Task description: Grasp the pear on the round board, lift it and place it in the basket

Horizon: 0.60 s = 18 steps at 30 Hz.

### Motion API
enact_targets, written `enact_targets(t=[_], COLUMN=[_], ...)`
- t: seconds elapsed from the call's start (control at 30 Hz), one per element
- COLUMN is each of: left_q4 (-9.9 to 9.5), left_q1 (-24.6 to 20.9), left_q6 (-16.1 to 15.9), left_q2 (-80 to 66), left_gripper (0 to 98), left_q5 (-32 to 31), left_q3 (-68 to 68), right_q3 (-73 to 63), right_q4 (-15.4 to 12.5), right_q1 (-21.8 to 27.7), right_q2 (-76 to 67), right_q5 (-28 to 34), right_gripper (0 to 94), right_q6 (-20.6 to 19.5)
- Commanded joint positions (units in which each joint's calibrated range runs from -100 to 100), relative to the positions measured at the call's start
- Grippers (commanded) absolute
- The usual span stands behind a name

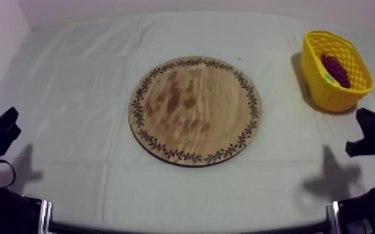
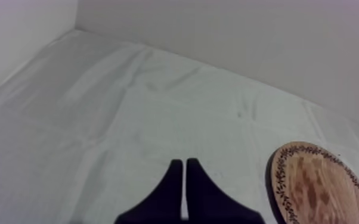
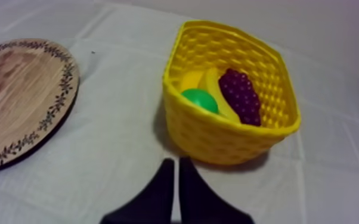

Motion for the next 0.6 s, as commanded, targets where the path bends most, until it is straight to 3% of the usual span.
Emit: enact_targets(t=[0.0,0.37,0.57], left_q4=[0.0,0.0,0.0], left_q1=[0.0,0.0,0.0], left_q6=[0.03,0.03,0.03], left_q2=[0.0,0.0,0.0], left_gripper=[0.1,0.1,0.1], left_q5=[-0.01,-0.01,-0.01], left_q3=[0.0,0.0,0.0], right_q3=[0.09,0.48,0.5], right_q4=[-0.4,-0.67,-0.68], right_q1=[-0.05,-1.06,-1.19], right_q2=[-3.64,-5.02,-5.04], right_q5=[1.44,1.92,1.91], right_gripper=[0.4,4.5,0.9], right_q6=[-1.02,-1.71,-1.79])
